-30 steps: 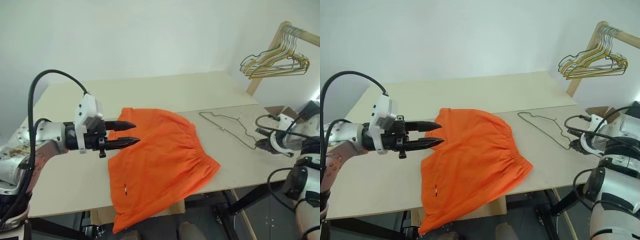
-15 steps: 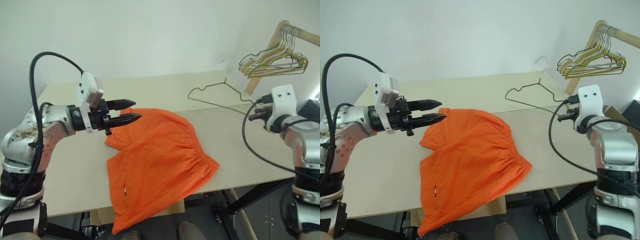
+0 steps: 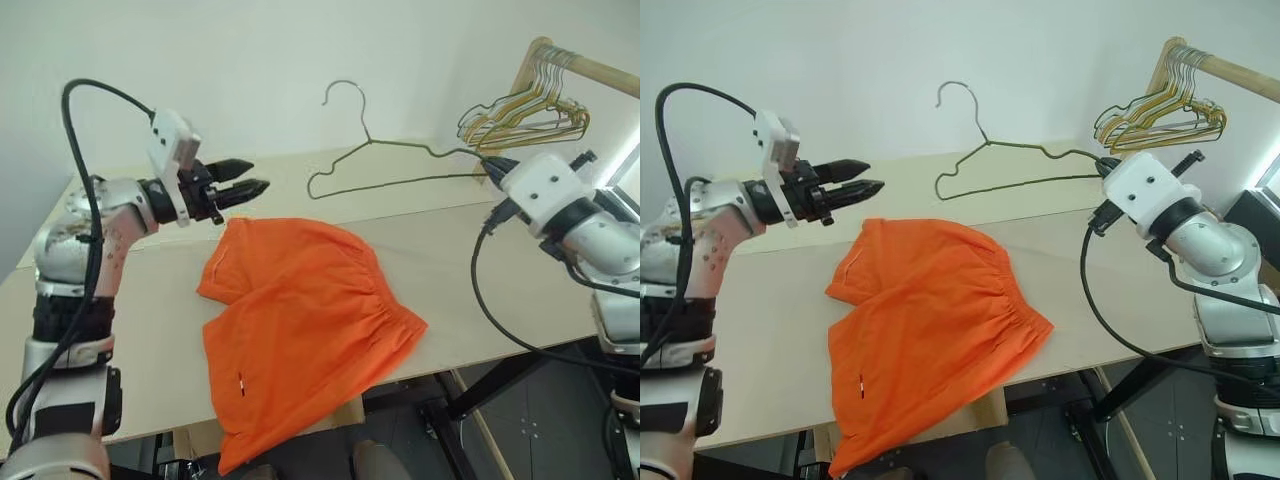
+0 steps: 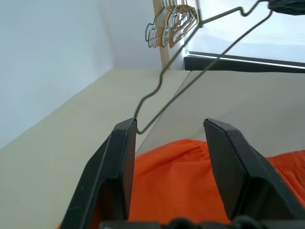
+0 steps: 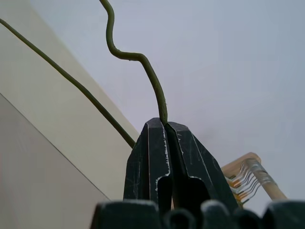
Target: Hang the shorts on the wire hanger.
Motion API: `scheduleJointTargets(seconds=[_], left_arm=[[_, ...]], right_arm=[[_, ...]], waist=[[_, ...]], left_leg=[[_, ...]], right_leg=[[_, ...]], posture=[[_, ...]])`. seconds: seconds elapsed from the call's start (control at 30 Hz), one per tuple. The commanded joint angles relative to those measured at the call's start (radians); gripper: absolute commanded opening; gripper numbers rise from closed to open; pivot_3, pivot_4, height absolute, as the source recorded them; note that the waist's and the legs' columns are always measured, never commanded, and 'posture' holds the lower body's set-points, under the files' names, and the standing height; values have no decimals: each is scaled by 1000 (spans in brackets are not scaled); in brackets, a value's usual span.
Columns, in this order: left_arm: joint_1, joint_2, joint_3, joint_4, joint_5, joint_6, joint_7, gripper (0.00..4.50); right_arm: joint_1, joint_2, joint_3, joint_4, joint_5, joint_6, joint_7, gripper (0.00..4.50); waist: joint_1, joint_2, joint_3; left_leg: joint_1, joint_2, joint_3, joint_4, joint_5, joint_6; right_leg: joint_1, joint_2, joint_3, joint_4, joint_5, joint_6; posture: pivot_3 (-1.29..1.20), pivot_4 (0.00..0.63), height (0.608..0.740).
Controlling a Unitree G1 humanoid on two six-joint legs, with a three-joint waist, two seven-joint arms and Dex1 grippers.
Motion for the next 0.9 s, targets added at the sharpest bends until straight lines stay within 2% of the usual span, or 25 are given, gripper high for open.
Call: scheduleJointTargets(seconds=[0.03,0.1,0.17,0.27,0.5,0.67,0.9], left_arm=[[-88,13,3,132,17,-52,-93,2577],[-114,46,-27,200,22,-87,-244,2926],[-142,74,-73,268,57,-147,-377,3547],[-247,49,-132,433,154,-270,-437,4480],[-413,-26,-192,681,260,-425,-599,4480],[-413,-39,-234,692,277,-436,-707,4480],[-401,-55,-235,694,305,-434,-720,4480]], right_arm=[[-49,2,-85,-88,110,40,54,1],[-58,-2,-97,-123,170,86,92,0],[-60,-10,-106,-150,224,128,132,0],[-64,-20,-110,-177,279,163,188,0],[-95,-19,-101,-186,301,198,227,0],[-100,-16,-101,-200,306,226,234,0],[-91,-14,-100,-216,295,248,238,0]], waist=[[-8,0,0],[-15,0,0],[-31,0,0],[-36,0,0],[-37,0,0],[-53,0,0],[-66,0,0]], left_leg=[[0,0,0,0,0,0],[0,0,0,0,0,0],[0,0,0,0,0,0],[0,0,-1,0,0,0],[0,0,-1,0,0,1],[-2,0,-1,0,0,1],[-1,0,-1,0,0,1]], right_leg=[[0,0,0,0,0,0],[0,0,0,0,0,0],[0,0,0,0,0,0],[0,0,-1,0,0,0],[0,-1,-1,0,0,2],[-1,-1,-1,1,0,2],[-1,-2,-1,1,0,2]], posture=[[-305,0,740],[-313,0,740],[-314,0,740],[-316,0,740],[-328,0,740],[-335,0,740],[-338,0,740]])
